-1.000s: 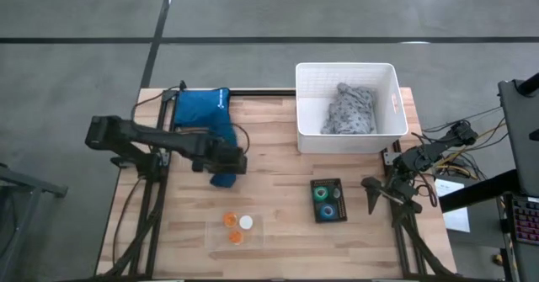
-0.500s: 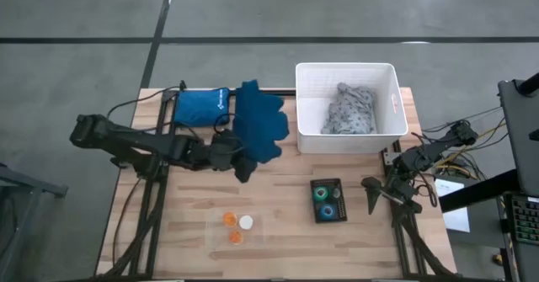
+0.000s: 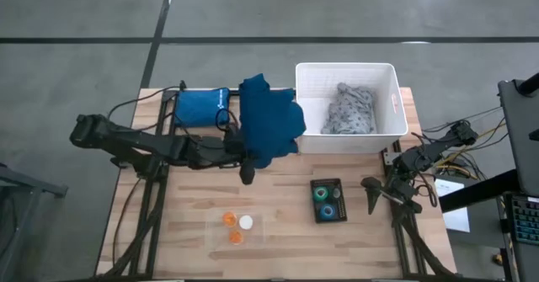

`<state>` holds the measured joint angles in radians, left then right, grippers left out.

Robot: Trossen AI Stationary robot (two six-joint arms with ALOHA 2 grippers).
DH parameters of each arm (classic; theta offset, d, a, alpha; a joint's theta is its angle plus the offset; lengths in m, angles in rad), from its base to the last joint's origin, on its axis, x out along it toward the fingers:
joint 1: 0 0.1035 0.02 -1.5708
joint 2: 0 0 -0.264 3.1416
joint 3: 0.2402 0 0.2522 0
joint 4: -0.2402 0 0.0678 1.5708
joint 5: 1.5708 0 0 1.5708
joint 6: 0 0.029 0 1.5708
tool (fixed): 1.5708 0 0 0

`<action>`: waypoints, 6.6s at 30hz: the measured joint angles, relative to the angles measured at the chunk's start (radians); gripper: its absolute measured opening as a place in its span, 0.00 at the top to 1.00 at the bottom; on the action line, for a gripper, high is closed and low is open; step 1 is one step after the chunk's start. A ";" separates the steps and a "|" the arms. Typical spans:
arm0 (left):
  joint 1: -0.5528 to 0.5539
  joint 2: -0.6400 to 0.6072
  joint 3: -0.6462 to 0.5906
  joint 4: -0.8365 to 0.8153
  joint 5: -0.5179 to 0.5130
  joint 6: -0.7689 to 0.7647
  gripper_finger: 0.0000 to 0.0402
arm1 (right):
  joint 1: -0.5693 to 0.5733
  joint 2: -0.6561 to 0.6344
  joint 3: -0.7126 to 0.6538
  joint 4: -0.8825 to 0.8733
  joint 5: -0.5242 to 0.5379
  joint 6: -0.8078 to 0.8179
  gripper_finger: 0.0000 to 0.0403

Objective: Pick & place medical supplies in basket/bin
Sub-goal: Put the blue patient gown into the white bin, then return to Home Position

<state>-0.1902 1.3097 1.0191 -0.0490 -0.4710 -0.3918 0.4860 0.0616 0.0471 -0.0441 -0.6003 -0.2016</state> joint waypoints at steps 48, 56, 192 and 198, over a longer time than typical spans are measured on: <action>0.471 0.774 1.029 -0.212 0.442 -0.091 0.80 | 0.000 0.000 0.000 0.002 0.000 0.000 0.05; 0.498 0.845 1.038 -0.214 0.438 -0.124 0.80 | 0.000 0.002 0.000 0.001 0.000 0.000 0.05; 0.237 -0.242 -0.321 0.240 0.569 0.444 0.98 | 0.000 0.013 0.000 0.001 0.000 0.000 0.05; 0.237 -0.435 -0.460 0.236 0.604 0.444 0.99 | 0.000 0.014 0.000 0.000 0.000 0.000 0.05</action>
<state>0.0466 0.8746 0.5591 0.1868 0.1333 0.0525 0.4858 0.0753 0.0475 -0.0437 -0.6003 -0.2016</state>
